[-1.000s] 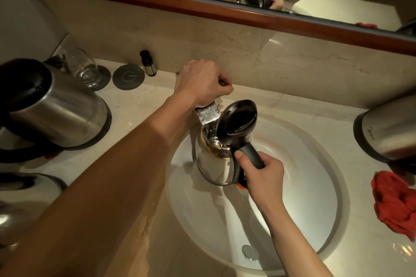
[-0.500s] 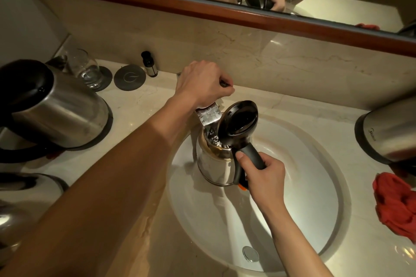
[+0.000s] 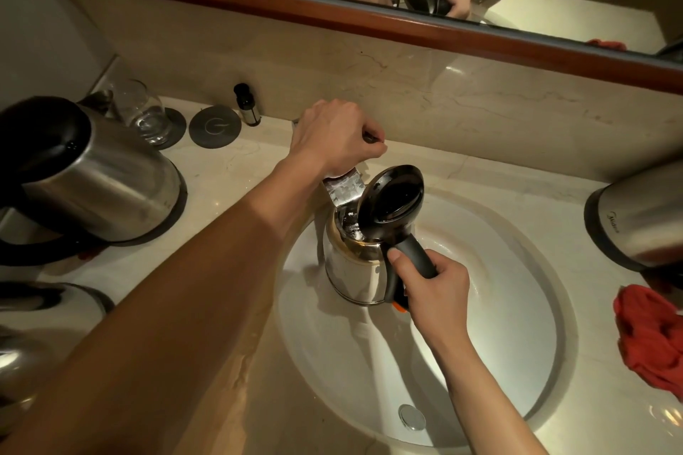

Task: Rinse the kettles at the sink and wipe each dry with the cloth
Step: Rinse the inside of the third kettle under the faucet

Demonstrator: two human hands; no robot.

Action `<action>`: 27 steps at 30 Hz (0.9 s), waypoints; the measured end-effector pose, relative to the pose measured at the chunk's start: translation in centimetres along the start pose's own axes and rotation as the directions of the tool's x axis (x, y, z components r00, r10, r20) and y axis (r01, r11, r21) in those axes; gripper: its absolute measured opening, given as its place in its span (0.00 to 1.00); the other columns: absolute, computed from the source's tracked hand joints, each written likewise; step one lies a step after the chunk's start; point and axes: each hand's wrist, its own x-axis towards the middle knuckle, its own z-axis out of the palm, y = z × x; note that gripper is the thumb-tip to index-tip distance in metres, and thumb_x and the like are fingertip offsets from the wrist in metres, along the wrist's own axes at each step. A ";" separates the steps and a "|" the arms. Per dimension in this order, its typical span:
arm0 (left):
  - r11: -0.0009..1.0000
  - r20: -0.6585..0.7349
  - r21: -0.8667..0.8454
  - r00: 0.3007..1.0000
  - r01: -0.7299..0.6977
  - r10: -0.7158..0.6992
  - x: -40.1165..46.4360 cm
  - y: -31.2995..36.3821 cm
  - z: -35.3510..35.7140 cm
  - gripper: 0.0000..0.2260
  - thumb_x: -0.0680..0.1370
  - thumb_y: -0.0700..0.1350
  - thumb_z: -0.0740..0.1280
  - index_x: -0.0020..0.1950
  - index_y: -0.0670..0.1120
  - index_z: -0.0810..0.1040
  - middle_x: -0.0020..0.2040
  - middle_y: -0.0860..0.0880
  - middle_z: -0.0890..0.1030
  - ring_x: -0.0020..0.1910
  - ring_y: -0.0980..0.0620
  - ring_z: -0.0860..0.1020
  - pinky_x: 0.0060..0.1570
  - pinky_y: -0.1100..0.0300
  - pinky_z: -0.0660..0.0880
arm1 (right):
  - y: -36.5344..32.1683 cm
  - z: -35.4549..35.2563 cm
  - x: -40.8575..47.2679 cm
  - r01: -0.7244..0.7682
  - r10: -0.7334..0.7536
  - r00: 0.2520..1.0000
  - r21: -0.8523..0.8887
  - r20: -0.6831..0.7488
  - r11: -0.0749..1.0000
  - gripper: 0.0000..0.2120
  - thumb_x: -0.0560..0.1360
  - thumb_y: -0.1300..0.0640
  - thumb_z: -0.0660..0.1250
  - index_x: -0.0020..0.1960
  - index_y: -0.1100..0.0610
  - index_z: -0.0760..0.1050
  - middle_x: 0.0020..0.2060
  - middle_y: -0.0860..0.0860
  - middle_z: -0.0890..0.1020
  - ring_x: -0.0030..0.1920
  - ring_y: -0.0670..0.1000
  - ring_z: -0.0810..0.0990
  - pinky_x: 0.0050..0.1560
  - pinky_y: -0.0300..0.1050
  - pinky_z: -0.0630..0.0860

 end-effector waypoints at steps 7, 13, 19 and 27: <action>1.000 -0.002 0.006 1.000 0.007 -0.007 0.0 0.1 0.0 0.10 0.75 0.59 0.67 0.51 0.60 0.85 0.48 0.57 0.86 0.50 0.49 0.81 0.53 0.54 0.75 | 0.0 0.1 0.1 0.018 -0.018 1.000 0.001 0.009 1.000 0.20 0.71 0.50 0.77 0.23 0.44 0.75 0.20 0.44 0.71 0.28 0.52 0.70 0.36 0.51 0.71; 1.000 -0.006 0.004 1.000 0.001 -0.001 -0.1 0.2 -0.1 0.10 0.76 0.59 0.68 0.51 0.59 0.85 0.49 0.57 0.86 0.51 0.50 0.80 0.54 0.55 0.72 | 0.2 0.0 0.1 0.020 -0.021 1.000 0.003 0.004 1.000 0.21 0.72 0.52 0.77 0.23 0.44 0.75 0.20 0.43 0.70 0.28 0.52 0.69 0.36 0.51 0.70; 1.000 -0.011 -0.002 1.000 0.001 -0.001 -0.2 0.3 -0.2 0.09 0.76 0.58 0.68 0.51 0.58 0.85 0.48 0.57 0.86 0.50 0.50 0.81 0.55 0.55 0.72 | 0.2 0.0 0.4 0.035 -0.035 0.999 -0.025 0.004 0.999 0.25 0.75 0.58 0.77 0.23 0.44 0.76 0.20 0.44 0.71 0.27 0.49 0.69 0.36 0.47 0.68; 1.000 -0.009 -0.002 1.000 -0.002 0.002 -0.2 0.3 -0.3 0.09 0.76 0.58 0.68 0.51 0.59 0.85 0.49 0.58 0.85 0.51 0.51 0.81 0.54 0.56 0.71 | 0.2 0.1 0.3 0.037 -0.037 0.999 -0.019 -0.005 0.999 0.21 0.71 0.51 0.77 0.23 0.46 0.73 0.20 0.44 0.69 0.26 0.50 0.67 0.35 0.49 0.68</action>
